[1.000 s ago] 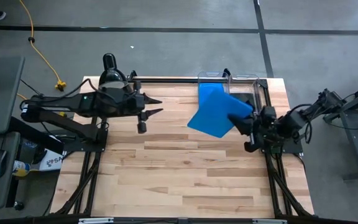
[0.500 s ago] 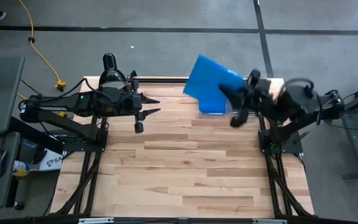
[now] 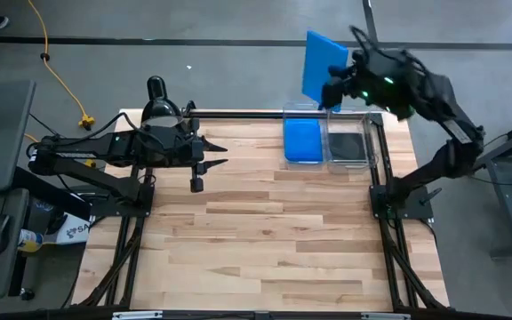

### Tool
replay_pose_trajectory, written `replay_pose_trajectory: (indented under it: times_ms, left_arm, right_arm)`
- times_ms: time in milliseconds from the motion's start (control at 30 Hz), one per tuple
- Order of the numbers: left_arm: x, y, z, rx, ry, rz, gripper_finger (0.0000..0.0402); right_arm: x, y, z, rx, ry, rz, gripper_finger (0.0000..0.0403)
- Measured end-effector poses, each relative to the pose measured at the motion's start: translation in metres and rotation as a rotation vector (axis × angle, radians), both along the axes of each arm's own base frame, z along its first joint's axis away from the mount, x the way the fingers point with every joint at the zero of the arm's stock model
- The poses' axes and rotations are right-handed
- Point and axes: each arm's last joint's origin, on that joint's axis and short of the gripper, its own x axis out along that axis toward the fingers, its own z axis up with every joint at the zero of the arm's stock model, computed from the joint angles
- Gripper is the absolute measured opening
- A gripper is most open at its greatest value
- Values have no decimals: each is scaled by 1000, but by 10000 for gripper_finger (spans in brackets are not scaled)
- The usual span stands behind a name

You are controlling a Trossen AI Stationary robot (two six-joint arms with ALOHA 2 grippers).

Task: Pick & place jewel cases by type
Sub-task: Put the blue CD case into the left transparent bin

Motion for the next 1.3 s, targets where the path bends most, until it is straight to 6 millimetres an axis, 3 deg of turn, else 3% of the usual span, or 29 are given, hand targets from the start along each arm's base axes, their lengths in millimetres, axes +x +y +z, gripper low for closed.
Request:
replay_pose_trajectory:
  times_ms: [367,567,733,933,1300]
  left_arm:
    - [-2,0,-5,1,58,-7,117]
    - [-21,2,-4,14,97,23,117]
    - [-45,5,1,30,101,65,117]
    - [-78,7,5,40,12,64,117]
    - [-161,7,-52,-69,-345,-86,117]
  right_arm:
    - [19,-112,-87,491,210,-59,0]
    - [20,-154,-145,700,207,-17,0]
    - [18,-167,-187,812,188,3,0]
    - [17,-168,-221,890,200,25,0]
    - [20,-172,-267,923,90,28,0]
